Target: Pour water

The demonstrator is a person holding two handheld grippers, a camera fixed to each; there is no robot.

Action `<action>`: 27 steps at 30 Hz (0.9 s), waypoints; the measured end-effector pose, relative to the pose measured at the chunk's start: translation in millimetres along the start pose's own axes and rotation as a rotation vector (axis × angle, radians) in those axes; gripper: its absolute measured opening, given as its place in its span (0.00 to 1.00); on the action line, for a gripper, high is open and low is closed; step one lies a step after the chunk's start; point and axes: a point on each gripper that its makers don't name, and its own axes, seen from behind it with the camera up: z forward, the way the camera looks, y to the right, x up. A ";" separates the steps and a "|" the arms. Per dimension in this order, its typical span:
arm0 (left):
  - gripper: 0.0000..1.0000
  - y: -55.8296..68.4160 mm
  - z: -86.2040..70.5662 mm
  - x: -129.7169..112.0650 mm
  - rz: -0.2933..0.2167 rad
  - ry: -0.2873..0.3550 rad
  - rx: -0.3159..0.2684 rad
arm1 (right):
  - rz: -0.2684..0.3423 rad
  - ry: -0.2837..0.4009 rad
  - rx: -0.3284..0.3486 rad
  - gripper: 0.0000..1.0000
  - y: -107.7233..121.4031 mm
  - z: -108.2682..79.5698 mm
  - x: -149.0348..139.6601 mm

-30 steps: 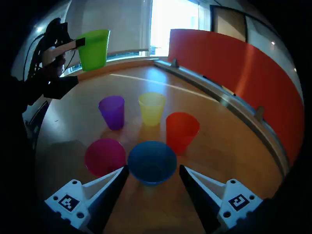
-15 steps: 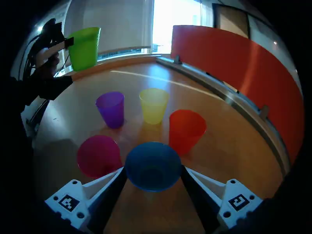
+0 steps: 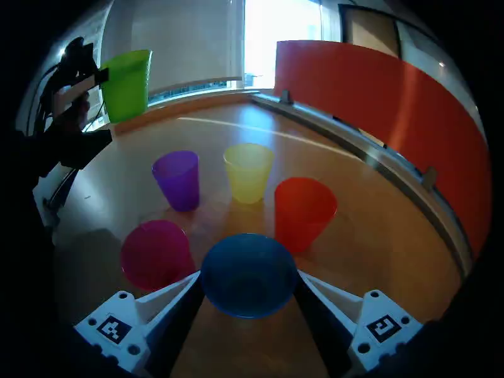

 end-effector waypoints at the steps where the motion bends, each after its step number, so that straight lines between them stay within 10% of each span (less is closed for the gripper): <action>1: 0.89 0.4 -0.1 -0.6 0.000 0.000 -0.001 | 0.003 0.001 0.000 0.92 0.0 0.0 -0.2; 27: 0.89 17.0 -8.5 -7.0 -0.009 0.003 -0.036 | 0.027 0.023 -0.021 0.91 0.6 -2.6 -2.8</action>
